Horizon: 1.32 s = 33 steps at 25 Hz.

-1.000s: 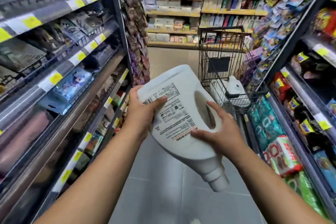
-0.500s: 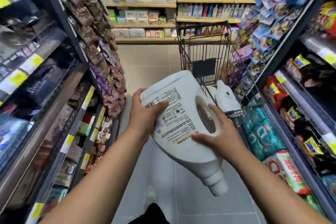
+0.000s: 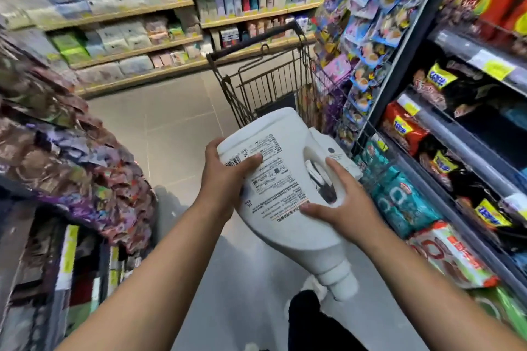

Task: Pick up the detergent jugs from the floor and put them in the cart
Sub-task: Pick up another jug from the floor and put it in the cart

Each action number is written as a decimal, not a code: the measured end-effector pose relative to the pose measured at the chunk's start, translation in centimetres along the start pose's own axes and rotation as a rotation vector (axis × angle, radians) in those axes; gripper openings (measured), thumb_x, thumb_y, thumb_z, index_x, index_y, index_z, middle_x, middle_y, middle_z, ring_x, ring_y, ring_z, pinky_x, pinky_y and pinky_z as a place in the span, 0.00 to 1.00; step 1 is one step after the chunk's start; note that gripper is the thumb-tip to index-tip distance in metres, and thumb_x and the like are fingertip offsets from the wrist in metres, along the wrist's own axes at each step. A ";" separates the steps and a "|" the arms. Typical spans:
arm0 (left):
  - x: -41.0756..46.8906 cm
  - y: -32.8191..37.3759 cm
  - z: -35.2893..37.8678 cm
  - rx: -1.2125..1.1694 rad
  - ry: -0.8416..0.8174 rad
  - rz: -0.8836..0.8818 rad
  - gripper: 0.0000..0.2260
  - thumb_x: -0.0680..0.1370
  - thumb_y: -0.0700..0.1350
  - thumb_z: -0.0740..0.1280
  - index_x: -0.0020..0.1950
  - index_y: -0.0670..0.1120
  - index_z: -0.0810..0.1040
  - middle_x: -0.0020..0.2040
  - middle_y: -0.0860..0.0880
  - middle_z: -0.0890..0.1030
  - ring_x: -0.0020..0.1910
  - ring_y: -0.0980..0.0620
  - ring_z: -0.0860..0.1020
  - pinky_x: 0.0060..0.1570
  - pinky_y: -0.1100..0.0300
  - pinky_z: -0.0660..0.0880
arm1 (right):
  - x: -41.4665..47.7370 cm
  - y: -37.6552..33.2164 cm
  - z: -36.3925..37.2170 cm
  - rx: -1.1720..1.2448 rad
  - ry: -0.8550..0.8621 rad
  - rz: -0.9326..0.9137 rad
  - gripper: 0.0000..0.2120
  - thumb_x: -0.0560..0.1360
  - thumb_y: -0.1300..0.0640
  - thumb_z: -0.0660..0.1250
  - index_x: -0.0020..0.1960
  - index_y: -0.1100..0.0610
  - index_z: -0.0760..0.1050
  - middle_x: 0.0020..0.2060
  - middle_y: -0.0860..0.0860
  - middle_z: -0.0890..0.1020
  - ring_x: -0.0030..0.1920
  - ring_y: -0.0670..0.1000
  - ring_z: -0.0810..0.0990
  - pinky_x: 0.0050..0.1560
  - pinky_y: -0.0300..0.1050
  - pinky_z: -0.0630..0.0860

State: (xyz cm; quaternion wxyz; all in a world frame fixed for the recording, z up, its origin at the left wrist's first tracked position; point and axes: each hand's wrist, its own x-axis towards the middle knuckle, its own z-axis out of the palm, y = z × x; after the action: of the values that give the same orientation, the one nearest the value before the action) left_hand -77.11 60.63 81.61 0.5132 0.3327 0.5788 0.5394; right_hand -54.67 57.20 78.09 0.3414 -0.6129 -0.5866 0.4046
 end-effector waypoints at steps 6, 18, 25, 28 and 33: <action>10.2 -0.9 8.5 0.032 -0.056 -0.080 0.27 0.71 0.37 0.76 0.64 0.52 0.67 0.53 0.48 0.81 0.46 0.51 0.84 0.38 0.57 0.81 | 11.0 4.6 -3.9 0.037 -0.005 0.083 0.58 0.48 0.28 0.76 0.74 0.36 0.59 0.73 0.45 0.66 0.67 0.42 0.65 0.65 0.41 0.62; 26.0 -5.7 22.8 0.147 -0.063 -0.249 0.28 0.72 0.35 0.75 0.65 0.49 0.66 0.53 0.46 0.82 0.47 0.49 0.84 0.44 0.50 0.83 | 27.7 13.9 -10.3 0.080 -0.051 0.314 0.52 0.44 0.23 0.74 0.65 0.20 0.55 0.72 0.47 0.68 0.69 0.51 0.70 0.68 0.56 0.70; 35.1 -13.8 27.4 0.262 -0.128 -0.377 0.23 0.72 0.37 0.75 0.59 0.51 0.68 0.55 0.45 0.80 0.52 0.46 0.82 0.53 0.49 0.80 | 34.9 22.0 -10.1 0.055 -0.039 0.479 0.59 0.47 0.22 0.72 0.73 0.30 0.53 0.75 0.42 0.63 0.73 0.47 0.64 0.71 0.53 0.67; 38.3 -17.8 28.2 0.324 -0.121 -0.444 0.26 0.71 0.41 0.77 0.63 0.52 0.67 0.57 0.45 0.81 0.53 0.46 0.82 0.55 0.48 0.80 | 37.1 25.5 -8.7 0.047 -0.022 0.534 0.58 0.47 0.20 0.70 0.73 0.28 0.52 0.76 0.44 0.63 0.74 0.50 0.64 0.70 0.54 0.67; 42.5 -24.2 29.0 0.455 -0.148 -0.446 0.30 0.70 0.43 0.78 0.65 0.52 0.65 0.56 0.47 0.81 0.51 0.49 0.81 0.51 0.52 0.82 | 39.5 31.2 -6.1 0.061 -0.004 0.609 0.55 0.46 0.20 0.70 0.69 0.24 0.50 0.76 0.46 0.63 0.74 0.51 0.63 0.70 0.52 0.67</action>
State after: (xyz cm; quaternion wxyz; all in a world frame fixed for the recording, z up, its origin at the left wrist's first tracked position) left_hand -56.16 103.99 51.42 0.5719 0.3422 0.7043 0.2446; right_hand -35.96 94.36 49.11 0.2218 -0.7492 -0.3641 0.5069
